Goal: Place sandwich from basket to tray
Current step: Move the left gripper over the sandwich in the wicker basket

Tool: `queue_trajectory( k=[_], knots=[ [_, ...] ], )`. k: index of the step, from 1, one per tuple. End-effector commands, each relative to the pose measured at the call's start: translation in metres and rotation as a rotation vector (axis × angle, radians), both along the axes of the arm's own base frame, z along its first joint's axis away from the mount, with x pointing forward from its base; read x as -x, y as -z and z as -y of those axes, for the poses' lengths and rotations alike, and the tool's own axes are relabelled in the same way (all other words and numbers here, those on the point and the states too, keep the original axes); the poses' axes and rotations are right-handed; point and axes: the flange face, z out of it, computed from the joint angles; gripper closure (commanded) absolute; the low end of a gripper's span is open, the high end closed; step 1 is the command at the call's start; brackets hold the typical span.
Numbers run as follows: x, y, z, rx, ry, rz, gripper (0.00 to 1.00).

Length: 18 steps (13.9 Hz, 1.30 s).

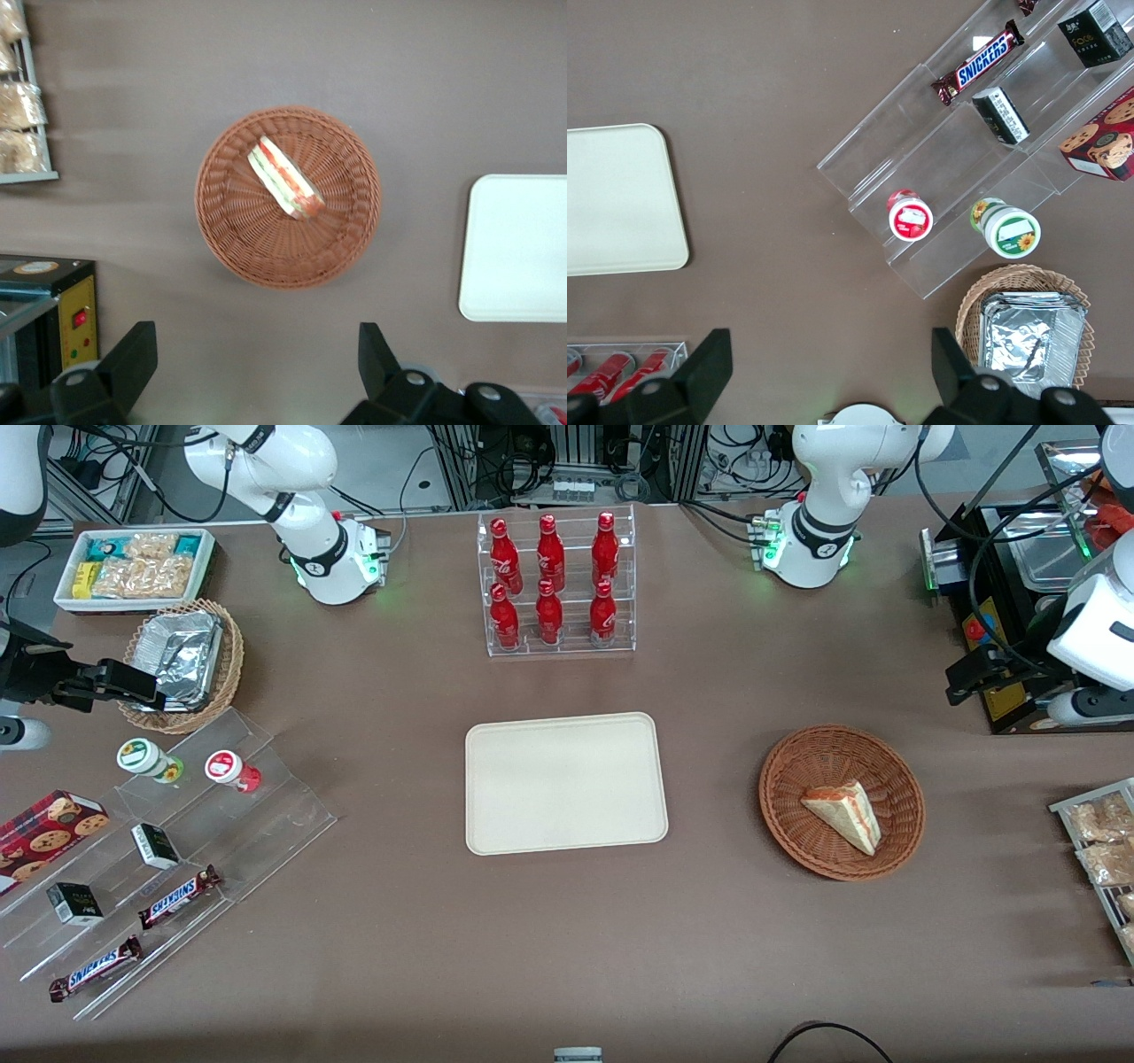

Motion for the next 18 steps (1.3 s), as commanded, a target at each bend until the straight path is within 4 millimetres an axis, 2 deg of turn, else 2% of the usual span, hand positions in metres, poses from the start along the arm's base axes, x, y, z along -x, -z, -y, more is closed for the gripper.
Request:
queue_trajectory(
  k=[1,3,4,6,10,16,18],
  knots=[
    [0.009,-0.009,-0.002,0.021,0.015,-0.011,0.00],
    [0.007,-0.004,-0.004,0.015,0.013,-0.019,0.00],
    [0.003,0.006,-0.005,0.004,0.010,-0.029,0.00],
    [-0.001,0.040,-0.006,-0.023,0.004,-0.032,0.00],
    [0.005,0.107,-0.007,-0.015,-0.069,0.048,0.00],
    [0.007,0.218,-0.002,0.036,-0.454,0.199,0.00],
    [0.006,0.241,0.000,0.050,-0.539,0.212,0.00]
  ],
)
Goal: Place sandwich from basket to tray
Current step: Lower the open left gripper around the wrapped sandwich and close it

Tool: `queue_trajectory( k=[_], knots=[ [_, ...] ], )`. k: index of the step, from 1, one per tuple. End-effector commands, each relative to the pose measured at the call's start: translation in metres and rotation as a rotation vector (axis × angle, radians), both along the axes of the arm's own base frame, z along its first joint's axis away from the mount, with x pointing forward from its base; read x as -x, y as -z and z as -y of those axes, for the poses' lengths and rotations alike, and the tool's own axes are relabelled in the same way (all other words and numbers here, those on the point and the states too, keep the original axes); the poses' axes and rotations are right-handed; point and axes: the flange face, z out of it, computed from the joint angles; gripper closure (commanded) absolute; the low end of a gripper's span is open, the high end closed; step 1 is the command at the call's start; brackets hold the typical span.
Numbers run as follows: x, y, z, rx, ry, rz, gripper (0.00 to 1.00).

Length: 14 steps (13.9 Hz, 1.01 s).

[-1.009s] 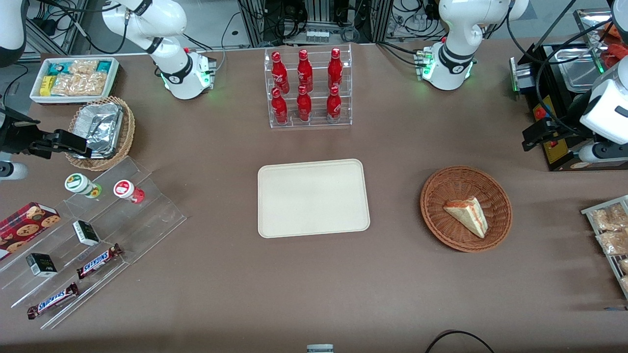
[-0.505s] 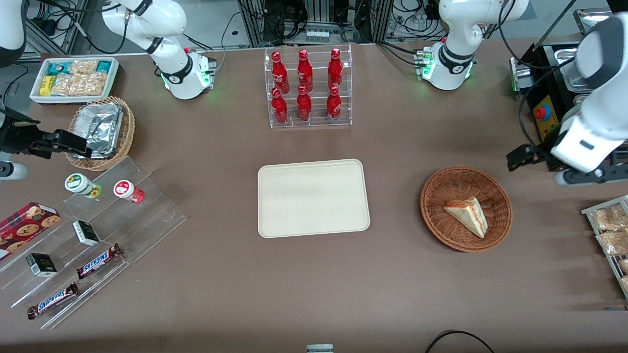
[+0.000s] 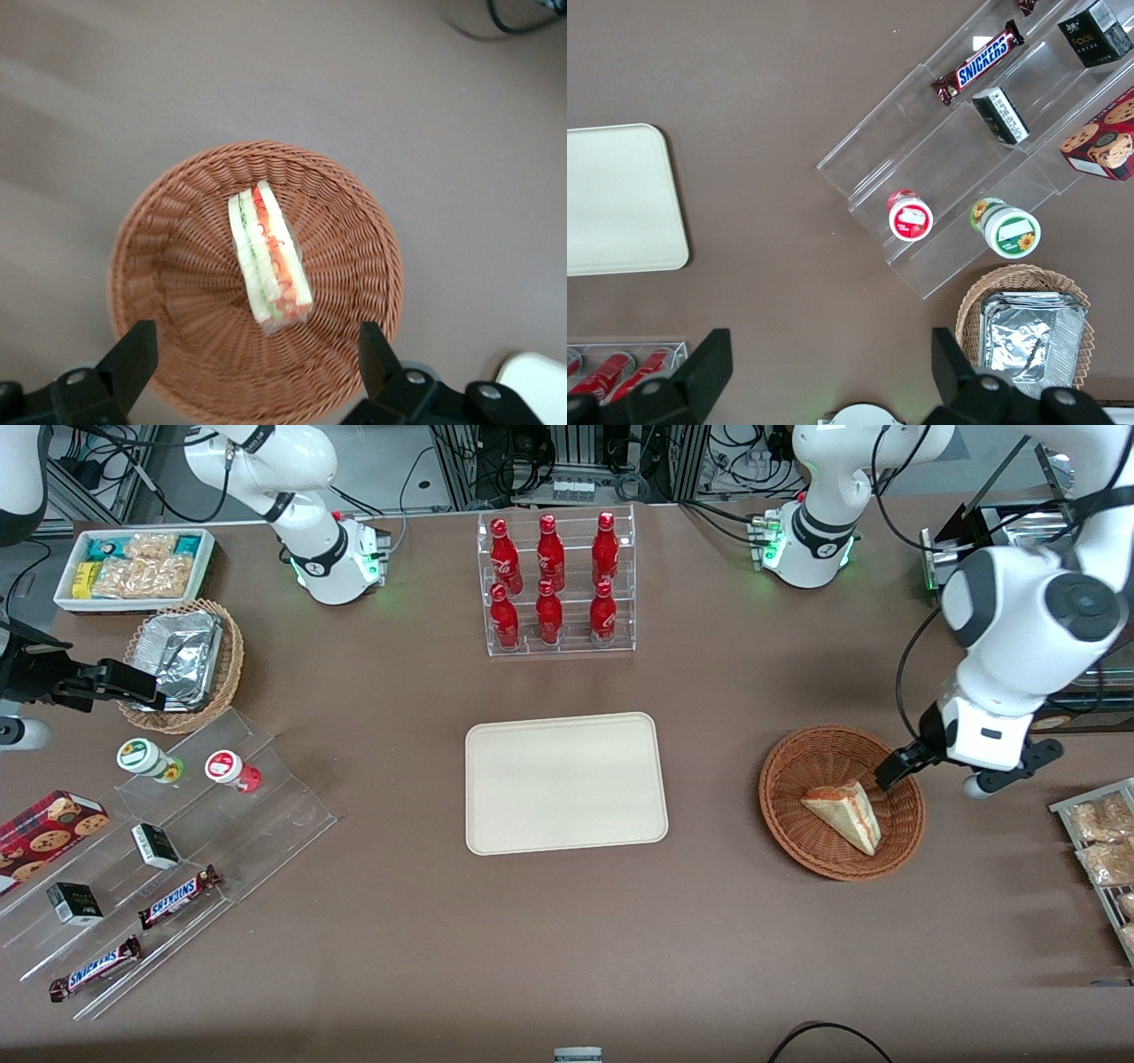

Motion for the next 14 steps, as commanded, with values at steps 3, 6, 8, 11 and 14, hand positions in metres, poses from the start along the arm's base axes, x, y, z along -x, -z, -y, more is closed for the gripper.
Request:
queue_trajectory(
  k=[3,6,8,11,14],
  knots=[
    [-0.002,0.044,0.007,0.024,-0.135,0.006,0.00],
    [-0.007,0.072,0.014,0.037,-0.170,0.008,0.00],
    [-0.008,0.086,0.015,0.038,-0.175,-0.004,0.00],
    [-0.010,0.104,0.014,0.041,-0.176,-0.002,0.00],
    [-0.012,0.117,0.015,0.043,-0.176,-0.001,0.00]
  ],
)
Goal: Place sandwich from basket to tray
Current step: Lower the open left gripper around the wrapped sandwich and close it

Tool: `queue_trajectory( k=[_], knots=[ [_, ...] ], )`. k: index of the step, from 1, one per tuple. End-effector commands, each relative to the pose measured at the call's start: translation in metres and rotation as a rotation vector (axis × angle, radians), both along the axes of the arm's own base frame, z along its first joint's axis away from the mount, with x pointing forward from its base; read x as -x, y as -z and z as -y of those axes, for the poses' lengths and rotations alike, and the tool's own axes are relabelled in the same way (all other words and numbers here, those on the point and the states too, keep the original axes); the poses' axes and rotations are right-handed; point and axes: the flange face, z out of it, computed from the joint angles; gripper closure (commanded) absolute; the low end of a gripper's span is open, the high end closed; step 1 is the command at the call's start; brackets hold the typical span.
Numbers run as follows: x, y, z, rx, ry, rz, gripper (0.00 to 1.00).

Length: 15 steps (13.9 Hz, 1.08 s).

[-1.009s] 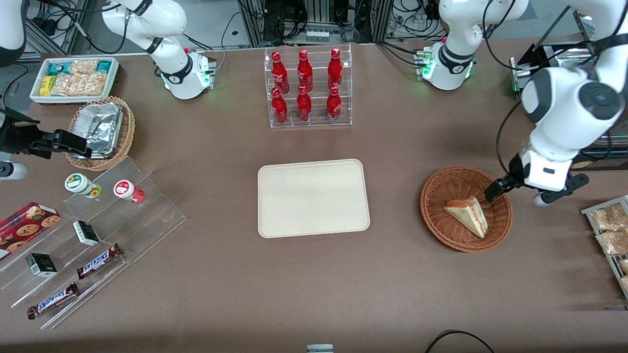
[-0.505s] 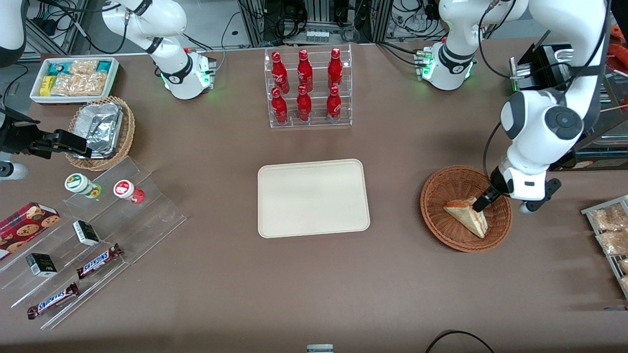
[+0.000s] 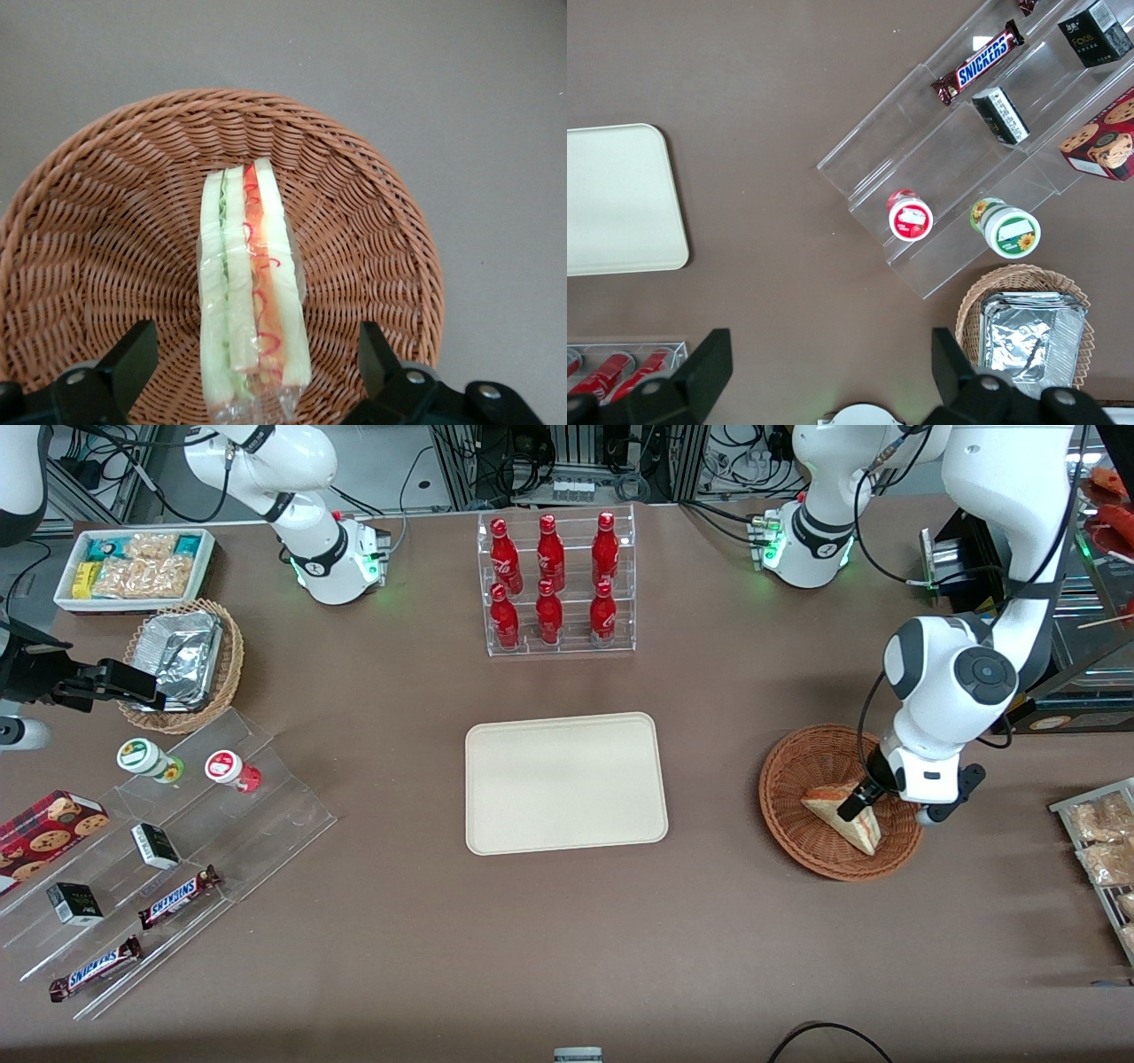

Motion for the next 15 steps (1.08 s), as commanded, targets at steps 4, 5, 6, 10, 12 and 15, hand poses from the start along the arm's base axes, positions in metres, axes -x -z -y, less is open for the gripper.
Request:
queue_trajectory(
  k=[4,5,6,10,12,15],
  knots=[
    [-0.001,0.028,0.004,0.002,-0.016,-0.003,0.00],
    [-0.001,0.032,0.004,0.002,-0.016,-0.006,0.00],
    [0.000,0.036,0.005,0.003,-0.015,-0.012,0.01],
    [0.000,0.038,0.006,-0.002,-0.004,-0.018,0.96],
    [-0.001,0.031,0.010,-0.004,0.013,-0.011,1.00],
    [-0.009,-0.014,0.019,-0.015,0.032,-0.021,1.00]
  ],
)
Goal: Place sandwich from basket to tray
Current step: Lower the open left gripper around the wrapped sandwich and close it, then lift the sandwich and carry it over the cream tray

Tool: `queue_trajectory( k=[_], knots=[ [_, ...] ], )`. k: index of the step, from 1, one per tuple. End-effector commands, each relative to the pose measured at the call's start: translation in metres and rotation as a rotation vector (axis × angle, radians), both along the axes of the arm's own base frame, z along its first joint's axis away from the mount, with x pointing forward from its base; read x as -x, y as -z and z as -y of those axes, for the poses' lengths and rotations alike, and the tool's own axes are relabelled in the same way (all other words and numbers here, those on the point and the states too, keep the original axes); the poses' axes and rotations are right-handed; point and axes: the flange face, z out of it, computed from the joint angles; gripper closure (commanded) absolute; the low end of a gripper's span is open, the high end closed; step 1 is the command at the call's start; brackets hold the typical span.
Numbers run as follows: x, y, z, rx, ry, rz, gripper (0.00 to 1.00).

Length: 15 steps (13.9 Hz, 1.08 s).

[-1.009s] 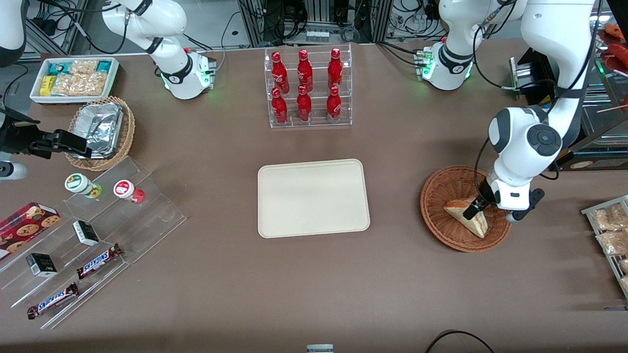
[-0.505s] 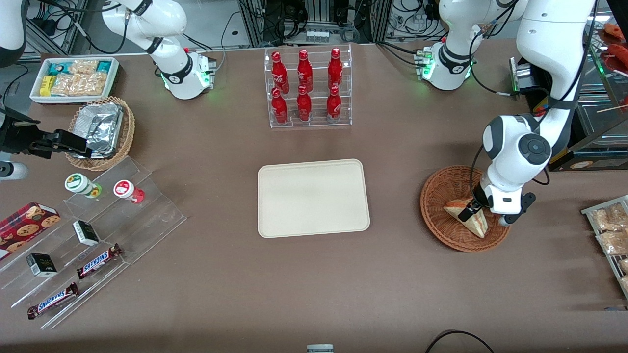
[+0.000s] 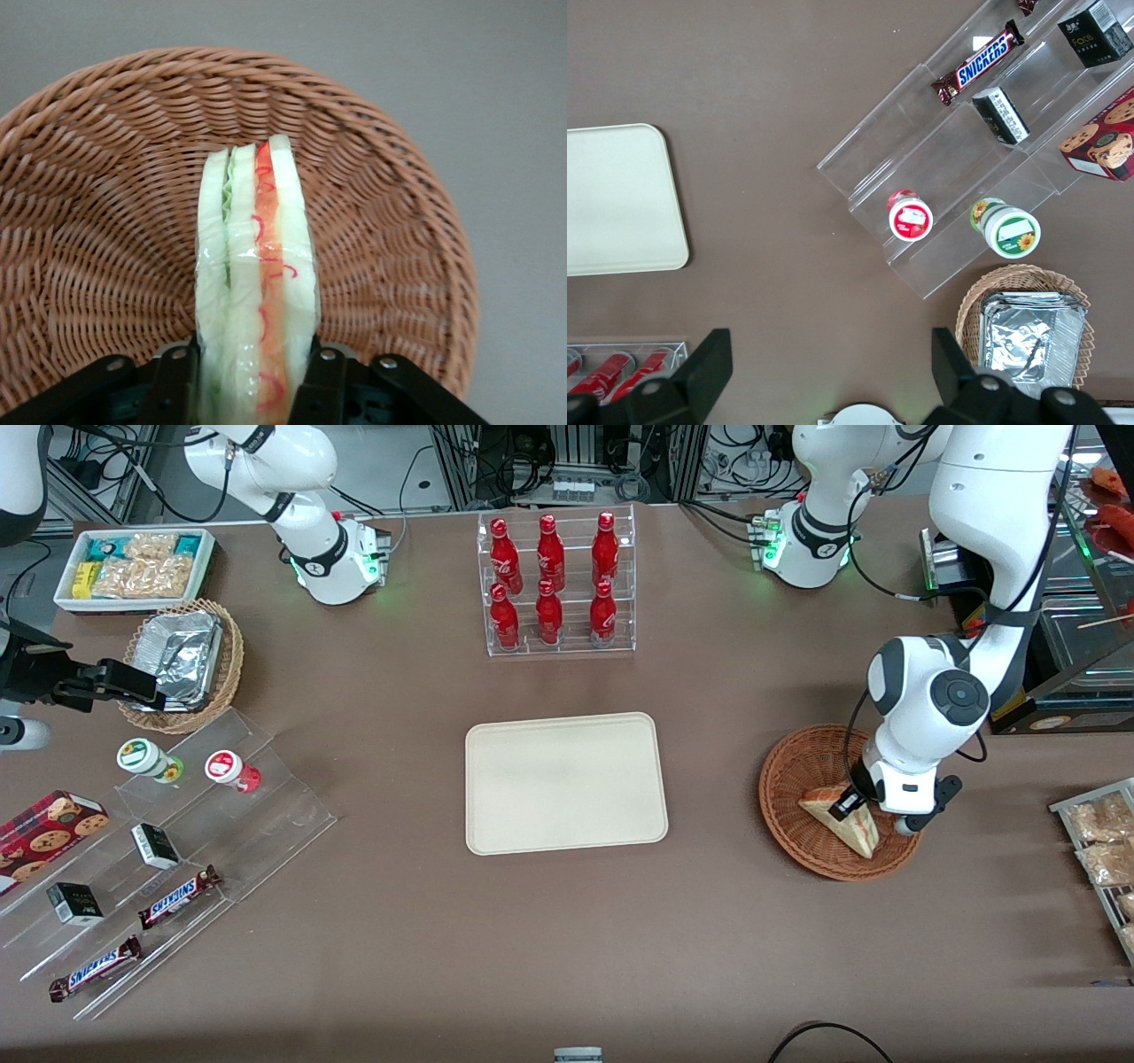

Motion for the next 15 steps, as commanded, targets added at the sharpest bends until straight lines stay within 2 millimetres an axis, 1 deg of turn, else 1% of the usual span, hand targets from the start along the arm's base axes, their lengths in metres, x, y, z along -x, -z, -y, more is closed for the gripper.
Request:
queue_trajectory(
  k=[1,3,5,6,7,8,9,10,12,13,15],
  knots=[
    [-0.009,-0.062,0.016,-0.022,0.034,-0.031,1.00],
    [-0.018,-0.106,0.052,-0.050,0.116,-0.074,1.00],
    [-0.023,-0.145,0.099,-0.058,0.190,-0.102,1.00],
    [-0.022,-0.156,0.123,-0.055,0.236,-0.107,1.00],
    [-0.016,-0.164,0.152,-0.047,0.283,-0.092,1.00],
    [-0.009,-0.166,0.184,-0.043,0.331,-0.083,1.00],
    [-0.002,-0.162,0.218,-0.042,0.386,-0.082,1.00],
    [0.005,-0.157,0.242,-0.042,0.424,-0.084,1.00],
    [0.024,-0.139,0.307,-0.036,0.521,-0.096,1.00],
    [0.034,-0.126,0.336,-0.032,0.560,-0.110,1.00],
    [0.038,-0.110,0.372,-0.030,0.594,-0.110,1.00]
  ],
)
